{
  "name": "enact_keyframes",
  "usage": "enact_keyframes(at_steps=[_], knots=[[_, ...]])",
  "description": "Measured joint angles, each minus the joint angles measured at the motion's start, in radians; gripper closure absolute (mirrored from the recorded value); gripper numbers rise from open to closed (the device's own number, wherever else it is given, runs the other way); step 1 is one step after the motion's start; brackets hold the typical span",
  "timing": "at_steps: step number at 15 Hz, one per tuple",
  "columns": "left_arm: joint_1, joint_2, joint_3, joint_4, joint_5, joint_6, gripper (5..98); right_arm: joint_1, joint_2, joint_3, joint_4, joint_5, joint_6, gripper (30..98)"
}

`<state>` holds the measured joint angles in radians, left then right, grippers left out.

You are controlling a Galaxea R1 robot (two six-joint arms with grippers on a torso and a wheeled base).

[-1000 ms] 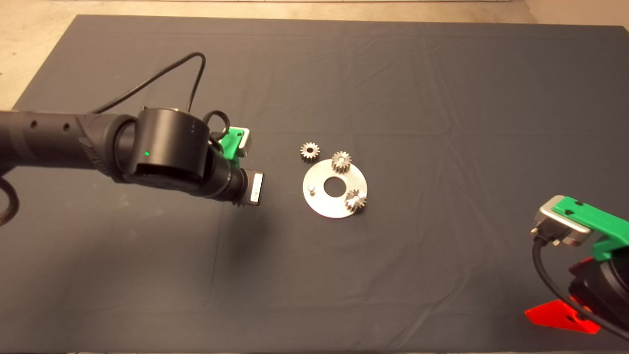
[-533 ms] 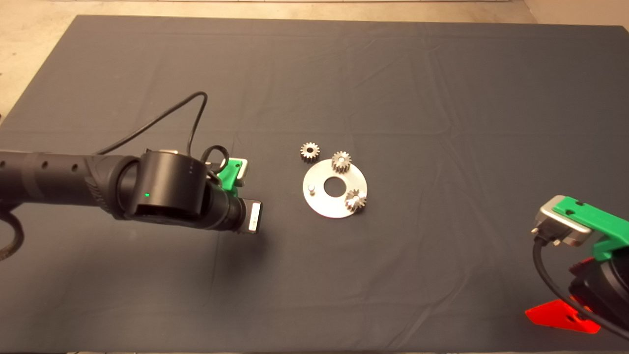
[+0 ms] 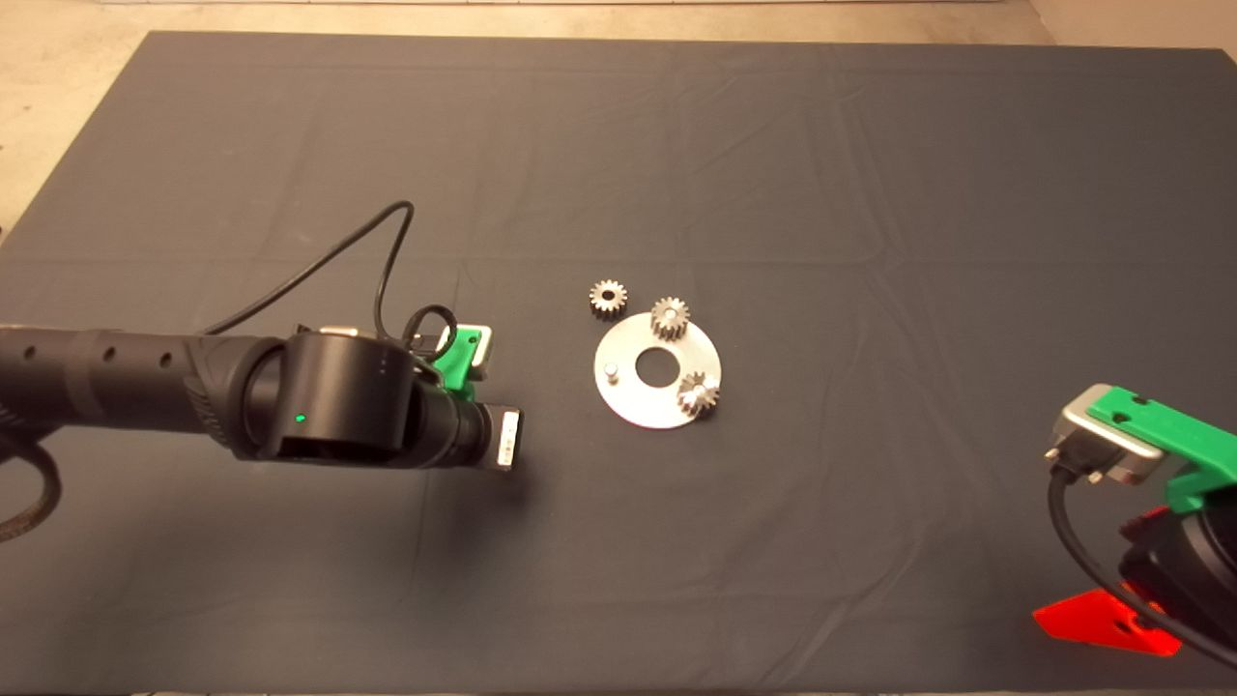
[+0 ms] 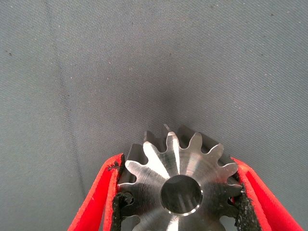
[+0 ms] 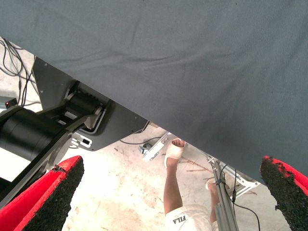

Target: Remove an incorrectly installed larger gear and replace it with the correct smaller gear

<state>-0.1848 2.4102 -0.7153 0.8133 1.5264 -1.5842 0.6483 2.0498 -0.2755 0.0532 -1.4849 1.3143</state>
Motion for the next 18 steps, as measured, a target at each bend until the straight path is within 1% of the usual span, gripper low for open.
enact_keyframes(at_steps=[3,9,10,13,14,16,17,18], knots=[[0.018,0.001,-0.003,0.026,0.0,-0.006,61.4,0.0,0.0,0.0,0.0,0.0,0.0,31.7],[0.022,0.01,-0.024,0.048,0.0,-0.008,59.7,0.0,0.0,0.0,0.0,0.0,0.0,31.7],[0.023,0.014,-0.03,0.048,0.0,-0.008,57.8,0.0,0.0,0.0,0.0,0.0,0.0,31.7],[0.029,0.02,-0.04,0.051,-0.001,-0.008,57.5,0.0,0.0,0.0,0.0,0.0,0.0,31.7],[0.029,0.02,-0.042,0.052,0.0,-0.009,54.8,0.0,0.0,0.0,0.0,0.0,0.0,31.7],[0.026,0.024,-0.042,0.055,0.001,-0.009,54.8,0.0,0.0,0.0,0.0,0.0,0.0,31.7],[0.026,0.027,-0.042,0.055,0.002,-0.008,51.3,0.0,0.0,0.0,0.0,0.0,0.0,31.7],[0.025,0.028,-0.042,0.055,0.002,-0.008,49.9,0.0,0.0,0.0,0.0,0.0,0.0,31.7]])
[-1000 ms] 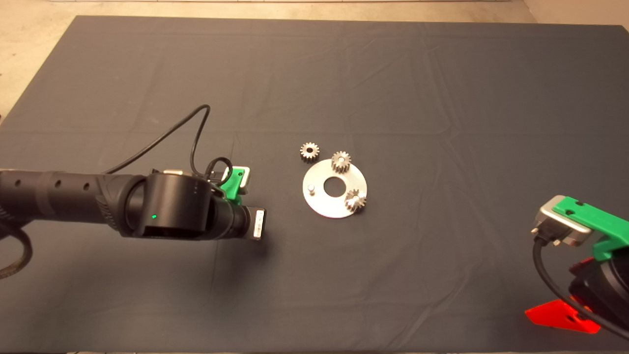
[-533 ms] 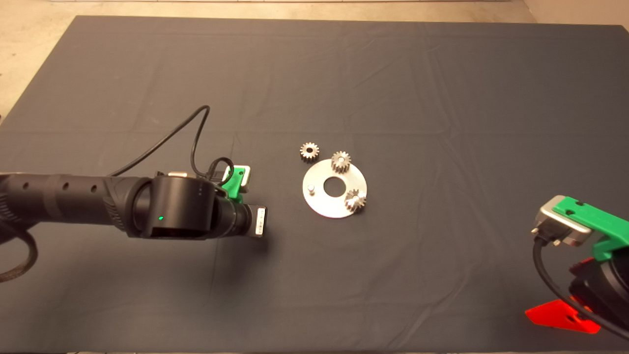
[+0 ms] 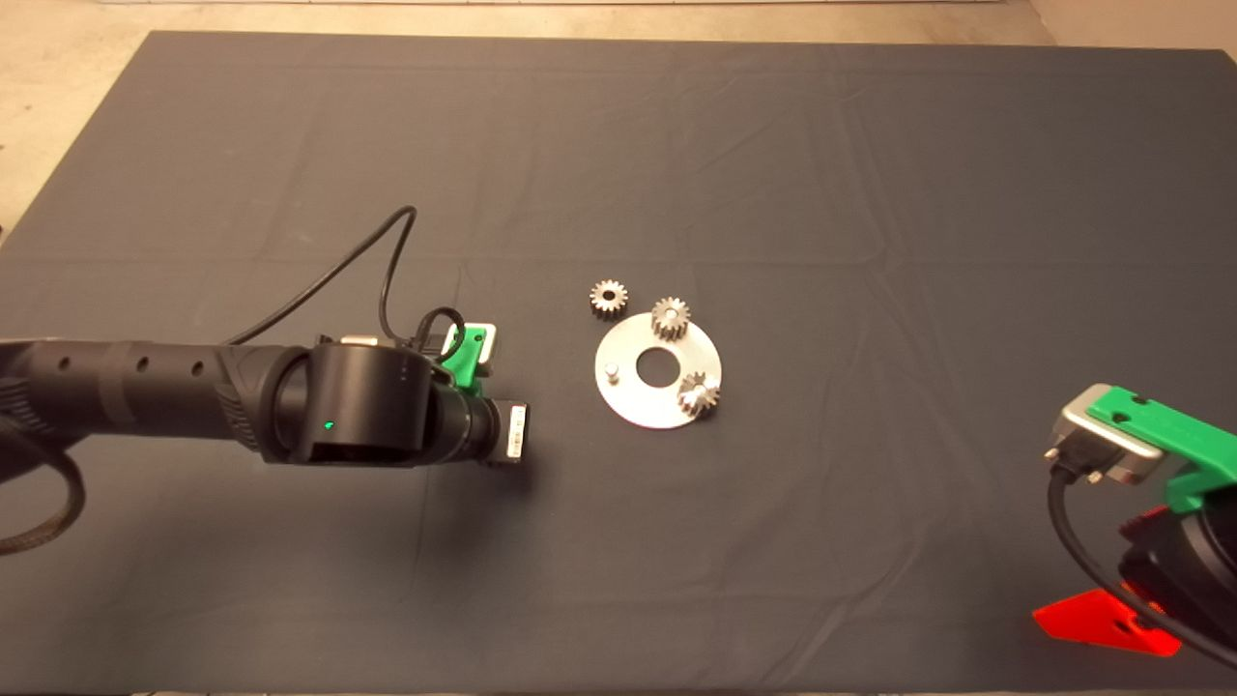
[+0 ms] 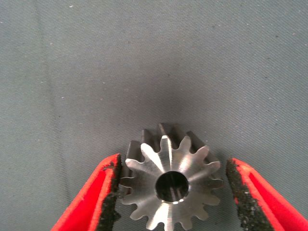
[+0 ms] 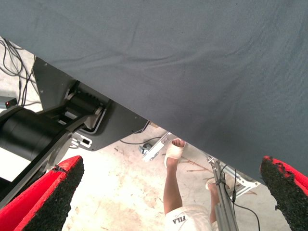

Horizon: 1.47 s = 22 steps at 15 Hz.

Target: Remove an incorrectly installed larger gear and replace it with the correct smaller gear

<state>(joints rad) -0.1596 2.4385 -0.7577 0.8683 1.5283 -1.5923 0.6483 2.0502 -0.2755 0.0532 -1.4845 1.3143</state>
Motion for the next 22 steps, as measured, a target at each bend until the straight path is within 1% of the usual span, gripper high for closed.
enact_keyframes(at_steps=[1,3,4,5,6,7,8,9,10,11,12,14,15,16,18,19,21,22], knots=[[-0.001,0.0,0.0,0.0,0.0,0.0,49.9,0.0,0.0,0.0,0.0,0.0,0.0,31.7],[-0.001,0.0,0.0,0.0,-0.002,0.0,45.6,0.0,0.0,0.0,0.0,0.0,0.0,31.7],[-0.005,0.003,0.0,-0.001,-0.002,0.002,45.3,0.0,0.0,0.0,0.0,0.0,0.0,31.7],[-0.02,0.007,-0.002,-0.002,-0.002,0.008,45.3,0.0,0.0,0.0,0.0,-0.001,0.0,31.7],[-0.05,0.014,-0.017,-0.003,-0.002,0.019,45.3,0.0,0.0,0.0,0.0,0.0,0.0,31.7],[-0.087,0.023,-0.043,-0.003,-0.002,0.042,41.8,0.0,0.0,0.0,0.0,-0.002,0.0,31.7],[-0.116,0.038,-0.084,-0.003,-0.002,0.065,40.2,0.0,0.0,0.0,0.0,-0.004,0.0,31.7],[-0.132,0.062,-0.144,-0.003,-0.002,0.089,40.2,0.0,0.0,0.0,0.0,-0.006,0.0,31.7],[-0.134,0.099,-0.218,-0.005,-0.001,0.108,40.2,-0.005,0.0,0.0,0.0,-0.008,0.0,31.7],[-0.135,0.133,-0.282,-0.008,-0.002,0.12,36.5,-0.014,0.0,0.0,0.0,-0.008,0.0,31.7],[-0.138,0.159,-0.323,-0.014,-0.003,0.137,35.0,-0.017,0.0,0.0,0.0,-0.009,0.0,31.7],[-0.158,0.196,-0.356,-0.019,-0.003,0.152,35.0,-0.027,0.0,0.0,0.0,-0.013,0.0,31.7],[-0.165,0.213,-0.367,-0.021,-0.003,0.163,32.4,-0.039,0.0,0.0,0.0,-0.013,0.0,31.7],[-0.165,0.228,-0.385,-0.026,-0.003,0.179,30.3,-0.04,0.0,0.0,0.0,-0.018,0.0,31.7],[-0.165,0.258,-0.438,-0.031,-0.003,0.219,30.2,-0.05,0.0,-0.001,0.0,-0.024,0.0,31.7],[-0.166,0.274,-0.469,-0.031,-0.003,0.242,26.8,-0.054,0.0,-0.001,0.0,-0.024,0.0,31.7],[-0.166,0.304,-0.515,-0.032,-0.001,0.269,25.4,-0.055,0.0,-0.001,0.0,-0.03,0.0,31.7],[-0.168,0.327,-0.537,-0.034,-0.001,0.275,25.4,-0.055,0.001,-0.001,0.0,-0.034,0.0,31.7]])
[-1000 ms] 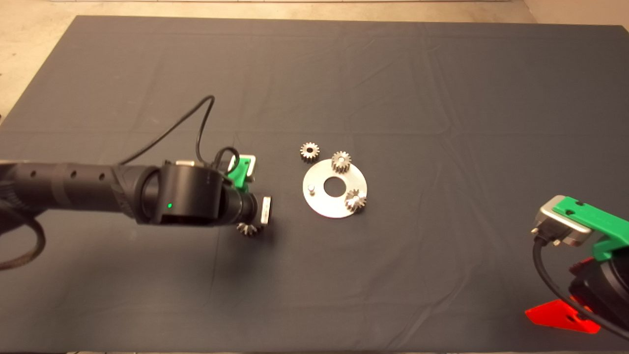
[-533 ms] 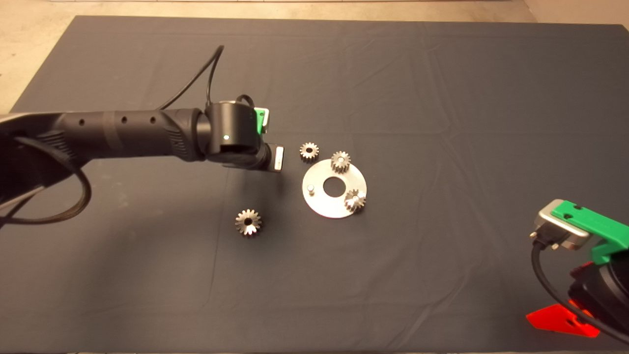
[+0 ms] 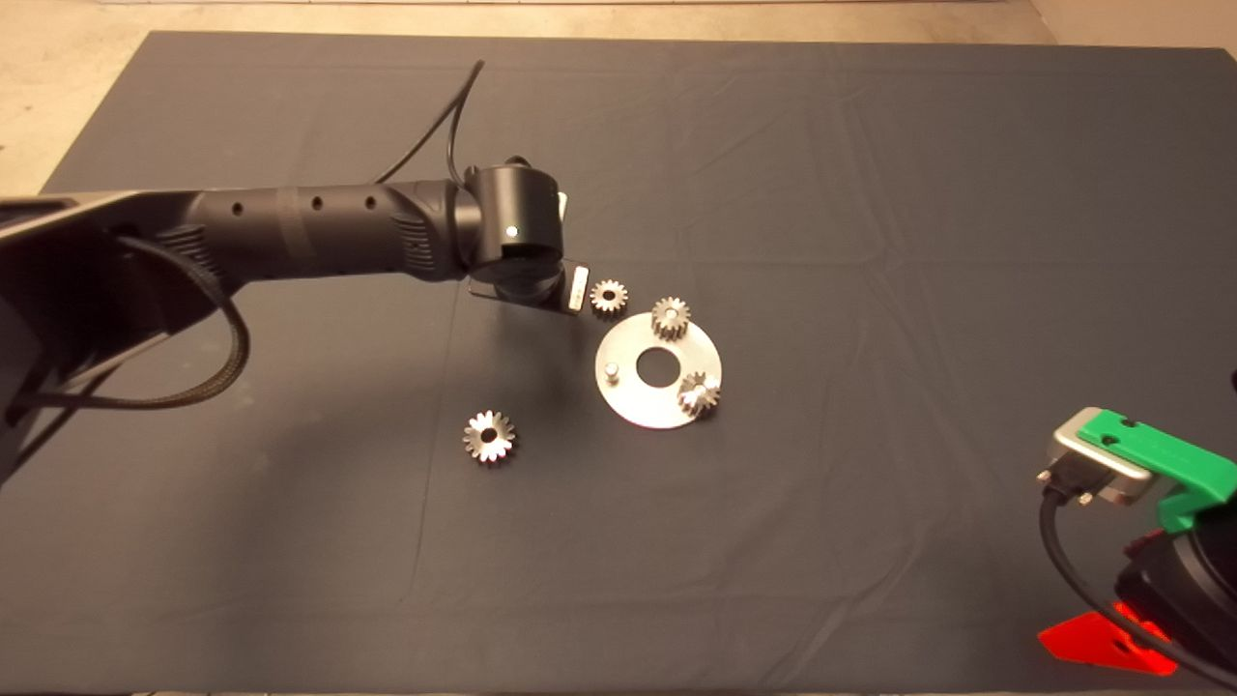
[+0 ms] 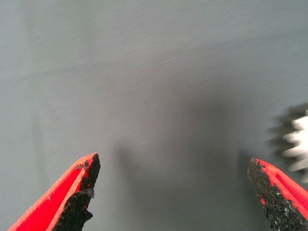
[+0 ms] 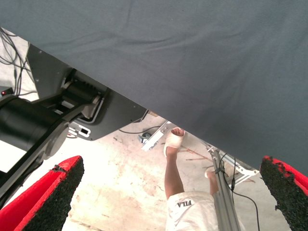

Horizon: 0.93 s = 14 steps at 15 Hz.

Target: Remove an incorrectly installed larger gear and replace it with the correct smaller gear

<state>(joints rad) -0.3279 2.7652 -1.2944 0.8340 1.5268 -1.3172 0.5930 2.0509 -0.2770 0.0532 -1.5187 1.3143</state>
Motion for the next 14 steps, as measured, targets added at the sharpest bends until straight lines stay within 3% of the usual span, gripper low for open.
enact_keyframes(at_steps=[3,7,9,12,14], knots=[[-0.025,0.033,-0.027,-0.021,-0.005,0.016,25.4,0.0,0.018,-0.001,0.0,-0.009,0.0,31.7],[-0.067,0.022,-0.04,-0.08,-0.018,0.018,25.4,0.0,0.022,-0.001,0.0,-0.011,0.0,31.7],[-0.091,0.015,-0.046,-0.117,-0.062,0.017,25.4,0.0,0.022,-0.001,0.0,-0.012,0.0,31.7],[-0.099,0.016,-0.047,-0.168,-0.109,0.017,25.4,0.0,0.022,-0.001,0.0,-0.012,0.0,31.7],[-0.099,0.02,-0.064,-0.208,-0.19,0.025,25.4,0.0,0.022,-0.001,0.0,-0.011,0.0,31.7]])
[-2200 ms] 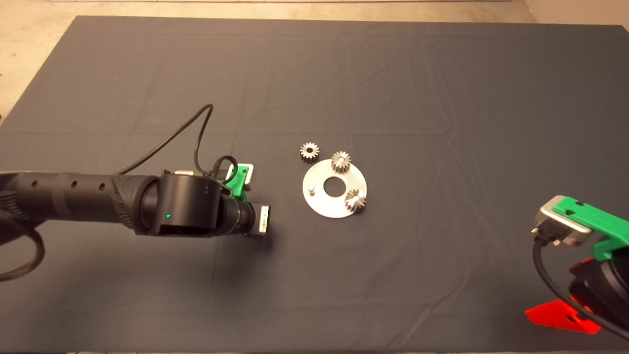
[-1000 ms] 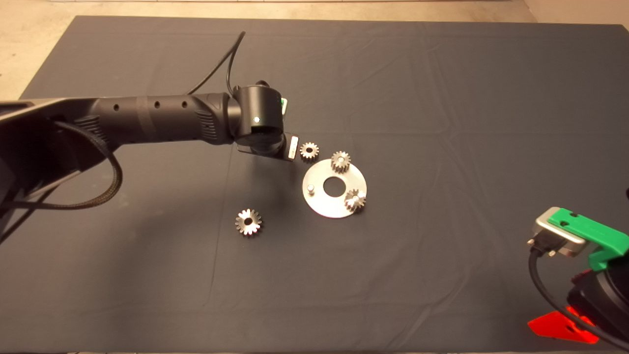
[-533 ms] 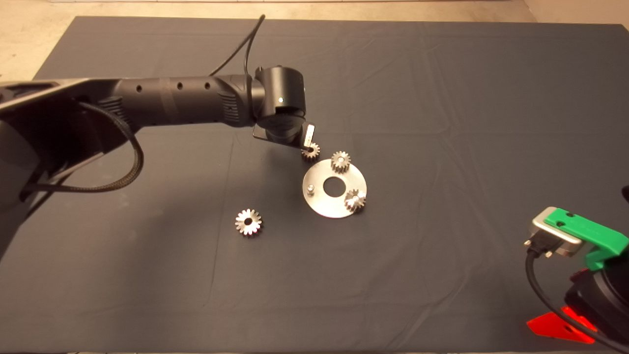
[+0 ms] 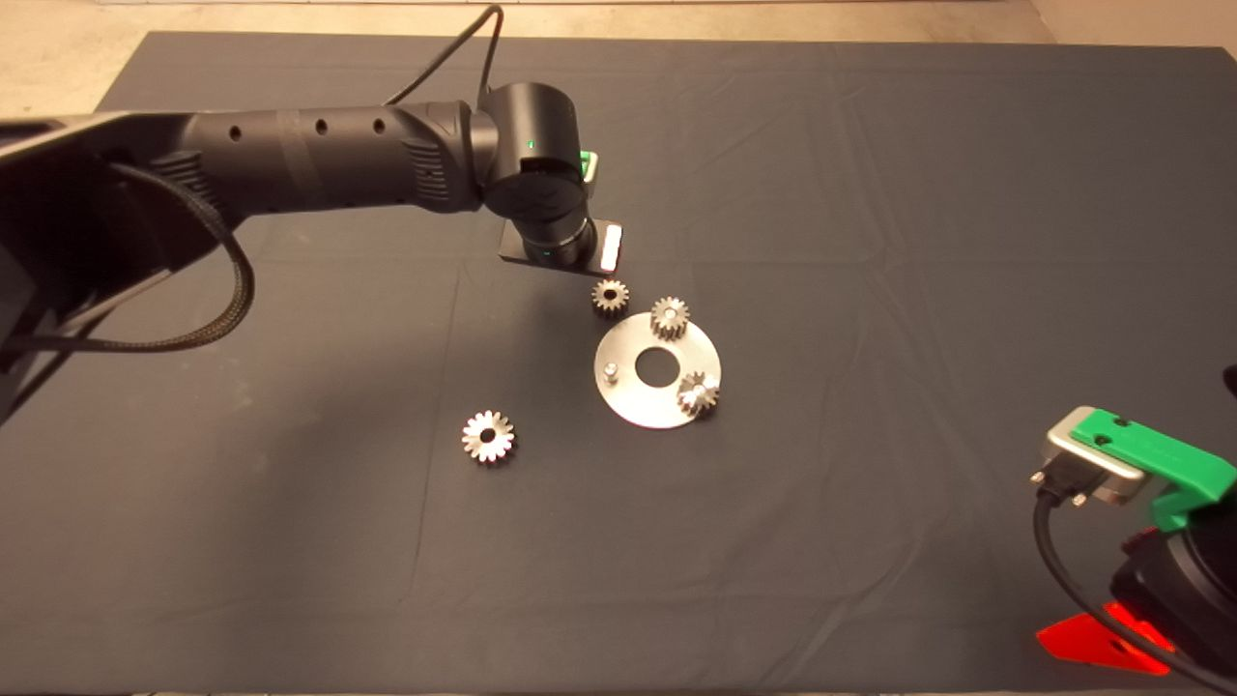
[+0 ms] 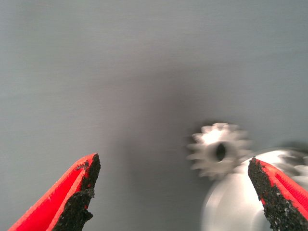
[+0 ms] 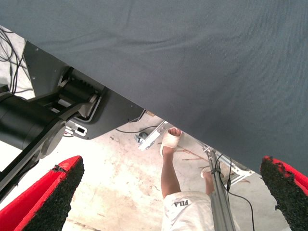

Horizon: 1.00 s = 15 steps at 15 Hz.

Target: Remove an incorrectly installed larger gear and replace it with the correct smaller gear

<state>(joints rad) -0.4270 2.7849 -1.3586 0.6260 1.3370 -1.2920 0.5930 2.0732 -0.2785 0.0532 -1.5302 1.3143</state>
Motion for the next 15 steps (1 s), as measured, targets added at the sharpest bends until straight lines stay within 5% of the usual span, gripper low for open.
enact_keyframes(at_steps=[1,3,11,15], knots=[[0.0,0.003,-0.017,-0.014,-0.025,0.021,25.4,0.0,0.002,0.0,0.0,0.0,0.0,31.7],[0.0,0.005,-0.035,-0.026,-0.036,0.026,25.4,0.0,0.002,0.0,0.0,-0.001,0.0,31.7],[0.003,0.114,-0.082,-0.032,-0.037,0.052,25.4,0.0,0.003,0.0,0.0,0.0,0.0,31.7],[0.008,0.106,-0.101,-0.031,-0.031,0.057,25.4,0.0,0.003,0.0,0.0,0.0,0.0,31.7]])
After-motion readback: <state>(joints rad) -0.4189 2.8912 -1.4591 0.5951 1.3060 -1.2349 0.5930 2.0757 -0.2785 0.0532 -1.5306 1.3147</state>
